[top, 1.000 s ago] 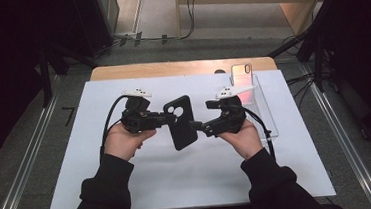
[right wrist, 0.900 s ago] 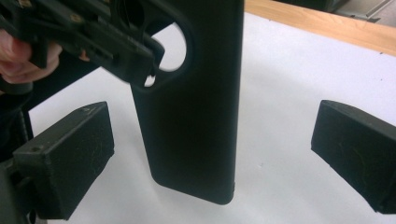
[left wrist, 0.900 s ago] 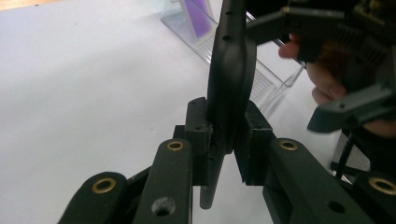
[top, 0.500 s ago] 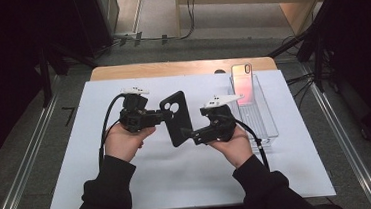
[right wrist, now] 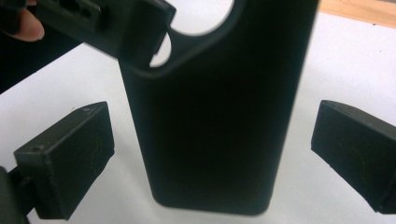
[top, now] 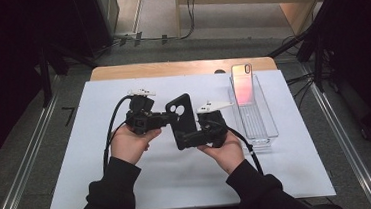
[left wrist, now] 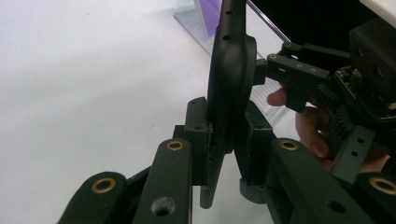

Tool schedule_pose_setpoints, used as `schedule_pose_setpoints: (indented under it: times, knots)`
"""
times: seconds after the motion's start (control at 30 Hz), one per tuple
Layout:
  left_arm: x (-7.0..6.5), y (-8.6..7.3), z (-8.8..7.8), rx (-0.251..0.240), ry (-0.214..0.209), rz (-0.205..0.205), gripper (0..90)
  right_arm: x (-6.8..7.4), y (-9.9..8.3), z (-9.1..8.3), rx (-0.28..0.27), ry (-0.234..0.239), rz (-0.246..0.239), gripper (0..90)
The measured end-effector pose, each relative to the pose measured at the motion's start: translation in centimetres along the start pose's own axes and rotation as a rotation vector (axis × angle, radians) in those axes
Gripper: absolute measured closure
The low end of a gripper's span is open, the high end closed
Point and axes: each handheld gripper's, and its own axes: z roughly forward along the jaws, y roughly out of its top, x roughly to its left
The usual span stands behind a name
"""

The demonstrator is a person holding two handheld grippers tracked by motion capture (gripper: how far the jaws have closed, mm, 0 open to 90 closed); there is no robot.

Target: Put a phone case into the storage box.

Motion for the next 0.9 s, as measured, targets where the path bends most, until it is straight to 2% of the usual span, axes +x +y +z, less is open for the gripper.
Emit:
schedule_pose_setpoints:
  times: [0.4, 0.53, 0.7, 0.77, 0.9]
  knots:
    - [-1.1, -0.1, 0.9, 0.02, -0.017, 0.018, 76.8, -0.1, 0.1, 0.4, -0.015, -0.029, 0.008, 0.0]
    - [-1.4, -0.1, 1.1, 0.014, -0.017, 0.025, 76.5, -0.1, 0.0, 0.4, -0.025, -0.046, -0.005, 11.4]
    - [-1.3, -0.1, 0.9, 0.022, -0.031, 0.019, 75.3, 0.1, 0.0, 0.3, -0.025, -0.033, -0.015, 12.3]
    - [-1.4, 0.0, 0.8, 0.017, -0.031, 0.021, 72.0, 0.1, 0.0, 0.2, -0.03, -0.031, -0.016, 12.5]
    - [-1.4, 0.2, 0.3, 0.005, -0.051, 0.012, 57.8, -0.2, 0.0, 0.1, -0.029, -0.032, -0.012, 12.5]
